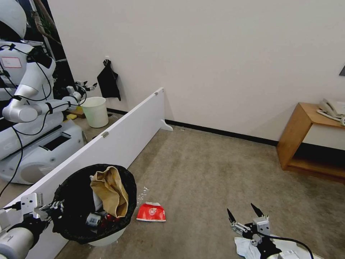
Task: Pick up the trash bin, then pick up the garbage from the floor and place it into the trash bin.
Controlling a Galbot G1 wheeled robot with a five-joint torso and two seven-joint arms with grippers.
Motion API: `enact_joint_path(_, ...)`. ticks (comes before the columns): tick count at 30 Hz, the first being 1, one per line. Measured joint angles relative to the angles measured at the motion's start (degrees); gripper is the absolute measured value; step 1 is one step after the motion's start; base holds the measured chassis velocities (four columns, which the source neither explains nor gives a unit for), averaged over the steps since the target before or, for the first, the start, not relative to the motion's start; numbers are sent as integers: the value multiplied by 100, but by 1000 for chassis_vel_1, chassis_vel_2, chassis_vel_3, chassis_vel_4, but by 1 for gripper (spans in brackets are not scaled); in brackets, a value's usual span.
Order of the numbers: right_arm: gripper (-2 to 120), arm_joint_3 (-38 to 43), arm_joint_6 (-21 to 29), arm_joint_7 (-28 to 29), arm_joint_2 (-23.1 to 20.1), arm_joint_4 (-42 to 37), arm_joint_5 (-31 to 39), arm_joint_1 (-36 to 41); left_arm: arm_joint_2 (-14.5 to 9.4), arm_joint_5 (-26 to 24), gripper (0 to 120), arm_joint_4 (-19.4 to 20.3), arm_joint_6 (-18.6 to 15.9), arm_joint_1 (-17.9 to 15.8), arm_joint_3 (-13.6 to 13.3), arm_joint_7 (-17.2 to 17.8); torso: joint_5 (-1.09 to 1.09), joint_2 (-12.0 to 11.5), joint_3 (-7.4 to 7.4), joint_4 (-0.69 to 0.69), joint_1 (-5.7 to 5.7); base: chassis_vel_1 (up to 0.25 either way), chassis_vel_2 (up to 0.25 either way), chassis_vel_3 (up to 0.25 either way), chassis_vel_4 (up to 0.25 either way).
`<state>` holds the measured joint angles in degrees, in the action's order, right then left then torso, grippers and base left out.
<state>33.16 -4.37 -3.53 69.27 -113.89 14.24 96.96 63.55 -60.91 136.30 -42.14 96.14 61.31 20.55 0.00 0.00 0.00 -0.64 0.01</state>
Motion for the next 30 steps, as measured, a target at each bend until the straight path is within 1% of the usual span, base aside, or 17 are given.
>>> enact_joint_path(5, 100, -3, 0, 0, -2, 1, 1, 0, 13, 0, 4, 16, 0, 18, -2, 1, 0, 0, 0, 0, 0, -59, 46, 35, -44)
enact_joint_path(21, 100, 0, 2, -6, -6, -35, 2, 17, 22, 0, 4, 46, 0, 33, 9, 2, 0, 0, 0, 0, 0, 0, 0, 0, 0)
enact_joint_path(30, 100, 16, -28, -11, -21, -2, -30, 17, 27, -8, 4, 75, 0, 61, 32, 2, 0, 0, 0, 0, 0, -42, 33, 36, -36)
